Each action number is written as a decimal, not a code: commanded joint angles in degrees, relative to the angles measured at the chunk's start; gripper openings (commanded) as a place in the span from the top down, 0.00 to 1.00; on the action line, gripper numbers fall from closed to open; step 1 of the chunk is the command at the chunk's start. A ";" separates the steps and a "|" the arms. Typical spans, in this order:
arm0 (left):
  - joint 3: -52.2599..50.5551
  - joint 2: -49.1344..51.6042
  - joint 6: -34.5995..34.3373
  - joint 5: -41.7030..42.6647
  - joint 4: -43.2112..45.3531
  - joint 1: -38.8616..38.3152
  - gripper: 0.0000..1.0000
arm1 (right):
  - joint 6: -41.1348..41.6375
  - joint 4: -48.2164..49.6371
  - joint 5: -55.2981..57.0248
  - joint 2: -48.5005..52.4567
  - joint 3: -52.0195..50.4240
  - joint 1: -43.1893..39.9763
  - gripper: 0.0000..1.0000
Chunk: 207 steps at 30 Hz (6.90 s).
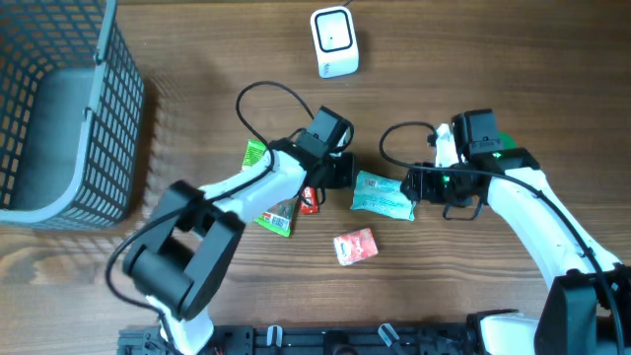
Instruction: Scan the item barcode
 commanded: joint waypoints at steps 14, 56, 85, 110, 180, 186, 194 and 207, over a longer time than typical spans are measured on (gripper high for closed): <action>1.92 7.04 0.33 9.09 -0.96 -2.56 0.96 | -4.52 3.13 -13.29 14.16 -0.28 -5.51 0.32; 4.66 -21.09 16.61 -9.01 -11.43 35.12 0.00 | -14.78 -18.67 3.17 5.77 59.10 -0.22 0.96; 4.66 -21.09 16.61 -9.01 -11.43 35.12 0.00 | -54.01 25.49 68.02 55.17 72.19 26.10 0.96; 4.66 -21.09 16.61 -9.01 -11.41 35.12 0.00 | -52.24 27.23 69.46 56.24 66.97 27.19 0.96; 4.66 -21.09 16.61 -9.01 -11.43 35.12 0.00 | -3.04 19.37 8.44 18.51 12.48 5.75 0.96; 4.66 -21.09 16.61 -9.01 -11.41 35.12 0.00 | -4.44 23.80 14.86 22.29 12.46 5.73 0.96; 4.66 -21.09 16.61 -9.01 -11.41 35.12 0.00 | -7.39 13.90 29.14 19.61 12.59 -0.79 0.96; 4.66 -21.09 16.61 -9.01 -11.43 35.12 0.00 | -11.56 -10.14 -5.99 -2.36 17.35 5.81 0.51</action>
